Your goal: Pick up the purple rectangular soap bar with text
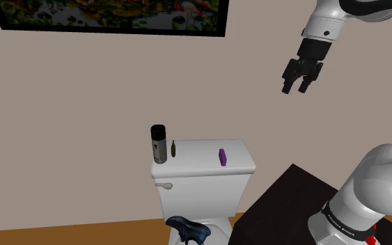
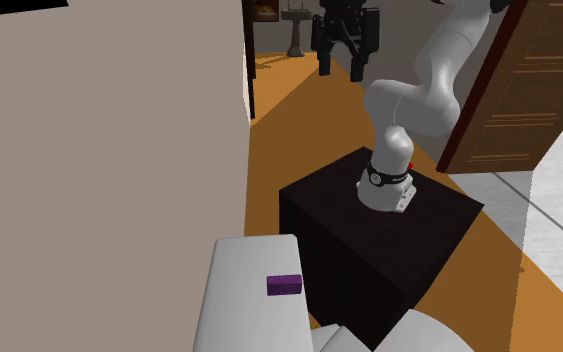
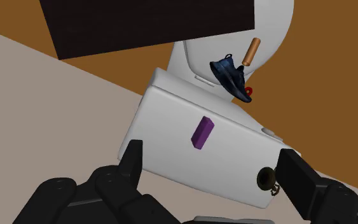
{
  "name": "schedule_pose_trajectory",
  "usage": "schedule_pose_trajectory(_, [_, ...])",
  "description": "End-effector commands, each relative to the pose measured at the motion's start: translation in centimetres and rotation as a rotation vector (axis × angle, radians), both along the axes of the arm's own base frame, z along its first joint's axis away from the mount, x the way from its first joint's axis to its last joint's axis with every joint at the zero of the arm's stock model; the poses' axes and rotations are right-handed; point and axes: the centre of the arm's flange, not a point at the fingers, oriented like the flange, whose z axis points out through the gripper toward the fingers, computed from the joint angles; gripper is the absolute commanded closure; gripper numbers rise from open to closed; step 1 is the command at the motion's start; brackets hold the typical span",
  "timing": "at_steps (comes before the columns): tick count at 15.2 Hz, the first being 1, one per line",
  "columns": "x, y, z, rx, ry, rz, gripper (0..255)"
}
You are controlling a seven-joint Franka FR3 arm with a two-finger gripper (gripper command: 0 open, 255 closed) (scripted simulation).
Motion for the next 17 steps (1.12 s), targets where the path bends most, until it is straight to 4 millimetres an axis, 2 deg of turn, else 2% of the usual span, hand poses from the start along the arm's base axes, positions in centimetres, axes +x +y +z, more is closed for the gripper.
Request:
schedule_pose_trajectory(1, [0.0, 0.0, 0.0, 0.000, 0.000, 0.000, 0])
schedule_pose_trajectory(17, [8.8, 6.2, -18.6, -0.059, 0.031, 0.009, 0])
